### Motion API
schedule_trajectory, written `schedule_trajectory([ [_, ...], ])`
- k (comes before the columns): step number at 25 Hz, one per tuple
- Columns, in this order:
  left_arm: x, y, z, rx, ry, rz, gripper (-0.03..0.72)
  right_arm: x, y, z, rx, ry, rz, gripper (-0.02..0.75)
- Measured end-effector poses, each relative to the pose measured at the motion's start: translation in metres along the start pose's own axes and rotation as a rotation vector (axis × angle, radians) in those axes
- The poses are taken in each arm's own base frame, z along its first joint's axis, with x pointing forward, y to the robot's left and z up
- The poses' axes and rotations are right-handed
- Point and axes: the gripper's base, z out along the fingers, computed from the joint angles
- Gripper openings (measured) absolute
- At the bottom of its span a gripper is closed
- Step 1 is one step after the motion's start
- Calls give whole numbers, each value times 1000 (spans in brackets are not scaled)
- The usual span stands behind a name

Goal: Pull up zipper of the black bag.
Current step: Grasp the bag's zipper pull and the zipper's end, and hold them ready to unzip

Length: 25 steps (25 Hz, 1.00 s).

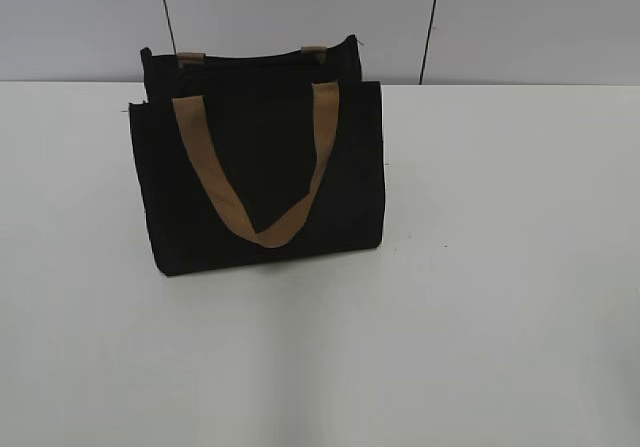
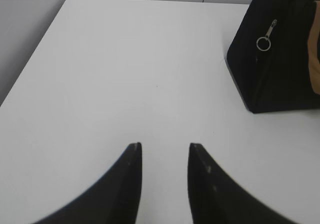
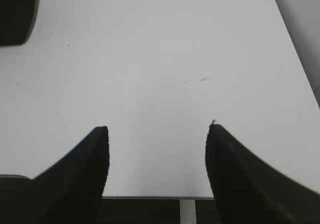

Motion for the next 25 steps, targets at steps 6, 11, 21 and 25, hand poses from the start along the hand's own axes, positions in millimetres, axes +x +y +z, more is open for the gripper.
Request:
schedule_trajectory([
  [6,0,0,0,0,0,0,237,0,0,0,0,0,0,465],
  [11,0,0,0,0,0,0,237,0,0,0,-1,0,0,465],
  [21,0,0,0,0,0,0,237,0,0,0,-2,0,1,465],
  [25,0,0,0,-2,0,1,239,0,0,0,-2,0,1,465],
])
